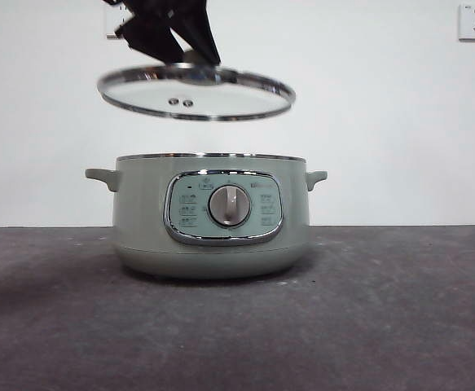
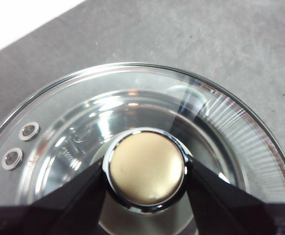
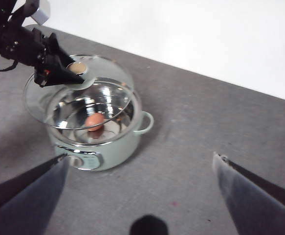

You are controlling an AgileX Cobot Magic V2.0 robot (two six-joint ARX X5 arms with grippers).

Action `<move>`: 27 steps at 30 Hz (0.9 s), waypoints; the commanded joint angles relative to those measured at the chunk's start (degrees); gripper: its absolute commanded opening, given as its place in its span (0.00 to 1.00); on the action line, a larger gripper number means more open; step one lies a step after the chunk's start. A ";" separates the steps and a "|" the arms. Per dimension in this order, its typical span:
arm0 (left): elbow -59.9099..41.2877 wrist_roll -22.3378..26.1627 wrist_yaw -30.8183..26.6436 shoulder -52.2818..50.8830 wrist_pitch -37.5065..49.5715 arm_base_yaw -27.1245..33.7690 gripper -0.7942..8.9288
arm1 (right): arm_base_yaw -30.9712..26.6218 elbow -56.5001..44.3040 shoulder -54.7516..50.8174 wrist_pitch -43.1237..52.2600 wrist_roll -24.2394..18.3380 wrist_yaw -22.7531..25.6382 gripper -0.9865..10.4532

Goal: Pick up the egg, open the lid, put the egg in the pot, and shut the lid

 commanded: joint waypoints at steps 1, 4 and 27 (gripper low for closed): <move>0.74 0.66 0.59 2.01 2.54 -0.42 0.07 | 0.15 -1.79 -2.86 -1.44 0.50 1.62 0.53; 0.72 0.46 0.57 3.80 3.72 -0.61 0.07 | 0.15 -2.73 -5.42 -1.46 0.83 2.16 0.53; 0.72 0.02 -2.36 9.01 2.73 -1.73 0.07 | 0.15 -2.78 -9.09 -1.46 0.61 3.19 0.53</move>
